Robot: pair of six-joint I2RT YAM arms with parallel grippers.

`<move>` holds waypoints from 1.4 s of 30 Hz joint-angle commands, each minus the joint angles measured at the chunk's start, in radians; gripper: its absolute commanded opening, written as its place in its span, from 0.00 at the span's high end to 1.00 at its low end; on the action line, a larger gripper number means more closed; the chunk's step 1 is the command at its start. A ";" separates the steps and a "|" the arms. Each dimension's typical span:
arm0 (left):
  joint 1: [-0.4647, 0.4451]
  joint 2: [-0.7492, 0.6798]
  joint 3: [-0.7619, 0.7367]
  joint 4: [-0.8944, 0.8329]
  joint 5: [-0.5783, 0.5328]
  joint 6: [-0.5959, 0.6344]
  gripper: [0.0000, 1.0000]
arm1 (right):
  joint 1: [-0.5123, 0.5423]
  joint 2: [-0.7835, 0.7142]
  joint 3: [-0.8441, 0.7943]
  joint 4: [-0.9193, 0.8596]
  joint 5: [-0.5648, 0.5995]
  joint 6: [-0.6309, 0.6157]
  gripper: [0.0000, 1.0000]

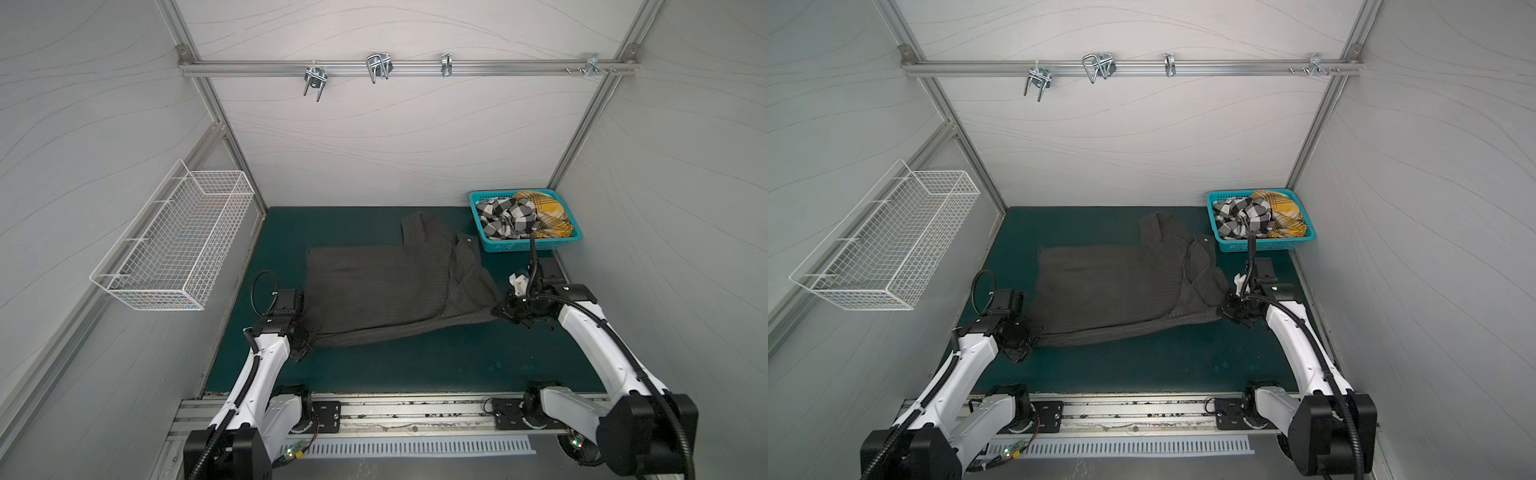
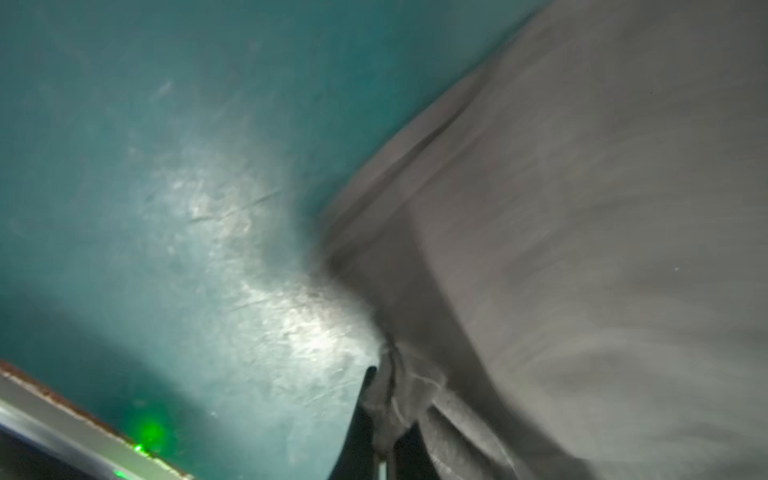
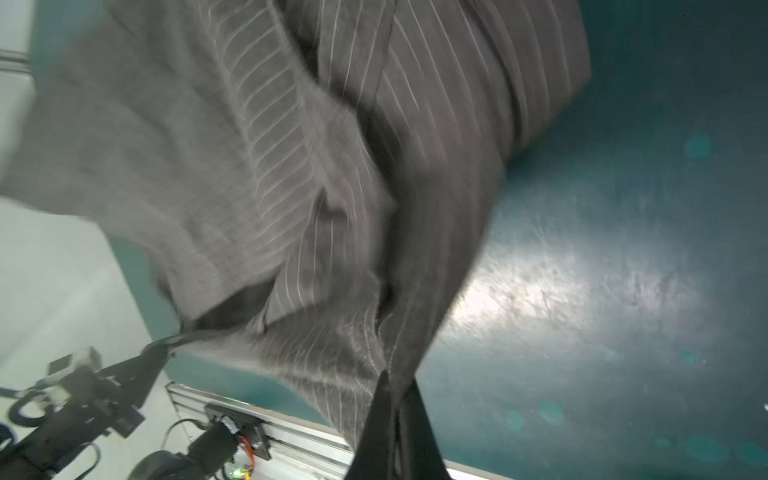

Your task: Fold and stack the long sleeve shirts

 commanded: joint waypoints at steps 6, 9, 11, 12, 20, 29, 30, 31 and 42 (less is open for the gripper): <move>0.015 0.097 0.007 0.159 -0.032 -0.011 1.00 | 0.110 0.163 -0.028 0.156 0.074 0.065 1.00; 0.015 0.261 0.024 0.301 -0.011 -0.023 1.00 | 0.108 0.386 0.077 0.203 0.111 0.052 1.00; 0.015 0.411 0.087 0.362 -0.002 -0.028 1.00 | 0.104 0.527 0.179 0.231 0.112 0.041 1.00; 0.015 0.499 0.140 0.382 0.014 -0.030 1.00 | 0.100 0.600 0.245 0.241 0.110 0.037 1.00; 0.015 0.828 0.573 0.389 0.051 -0.033 1.00 | 0.055 0.889 0.896 0.052 0.140 -0.015 1.00; 0.015 0.456 0.535 0.193 0.027 0.021 1.00 | 0.041 0.554 0.747 -0.013 0.122 0.005 1.00; 0.015 0.416 0.499 0.162 0.026 0.027 1.00 | 0.042 0.506 0.656 -0.001 0.123 0.015 1.00; 0.015 0.365 0.434 0.147 0.030 0.035 1.00 | 0.047 0.442 0.537 0.036 0.121 0.028 1.00; -0.003 0.008 -0.050 -0.003 0.143 -0.005 0.43 | 0.303 0.120 -0.025 -0.006 0.237 0.168 0.21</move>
